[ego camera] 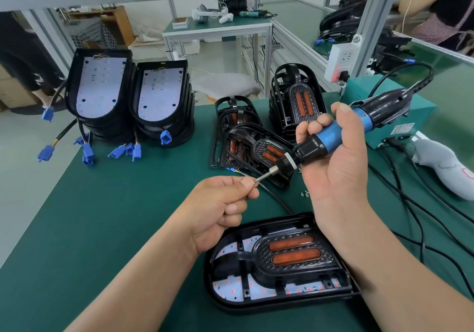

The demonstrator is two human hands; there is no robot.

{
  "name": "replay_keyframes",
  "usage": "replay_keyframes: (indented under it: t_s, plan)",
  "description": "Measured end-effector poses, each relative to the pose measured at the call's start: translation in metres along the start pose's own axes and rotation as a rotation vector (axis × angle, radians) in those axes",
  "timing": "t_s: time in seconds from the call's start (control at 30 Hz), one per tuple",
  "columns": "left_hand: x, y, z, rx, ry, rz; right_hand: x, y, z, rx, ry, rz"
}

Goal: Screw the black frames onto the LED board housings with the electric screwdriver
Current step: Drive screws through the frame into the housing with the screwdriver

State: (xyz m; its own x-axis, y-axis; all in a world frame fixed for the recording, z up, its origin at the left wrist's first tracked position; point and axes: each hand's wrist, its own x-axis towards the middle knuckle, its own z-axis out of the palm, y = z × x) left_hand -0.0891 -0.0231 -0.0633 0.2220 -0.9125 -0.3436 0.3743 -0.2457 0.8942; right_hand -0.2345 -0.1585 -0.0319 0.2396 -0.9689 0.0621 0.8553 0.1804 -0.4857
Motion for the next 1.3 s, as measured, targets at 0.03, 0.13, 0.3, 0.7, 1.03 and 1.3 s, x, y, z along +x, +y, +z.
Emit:
replay_keyframes:
  t_s: [0.03, 0.13, 0.3, 0.7, 1.03, 1.3]
  plan:
    - [-0.0002, -0.0005, 0.0002, 0.005, 0.006, 0.006, -0.0007, 0.0001, 0.0, -0.01, -0.007, -0.003]
    - [0.0001, -0.0015, 0.0012, 0.013, 0.019, 0.027, -0.0016, 0.0, 0.0001, -0.019, -0.041, -0.006]
    - [0.0006, -0.0027, 0.0007, 0.008, 0.037, 0.039, -0.0011, -0.0002, 0.0002, -0.016, -0.053, -0.006]
    - [0.0015, -0.0031, -0.0005, 0.014, 0.005, 0.047, -0.0018, -0.0007, -0.0006, -0.012, -0.02, 0.002]
    - [0.0, -0.0051, 0.002, 0.066, 0.056, 0.105, -0.0022, -0.0039, 0.0005, -0.016, -0.064, 0.025]
    - [0.0007, -0.0095, 0.0046, 0.153, 0.097, 0.177, -0.0029, -0.0072, -0.0002, -0.027, -0.112, 0.032]
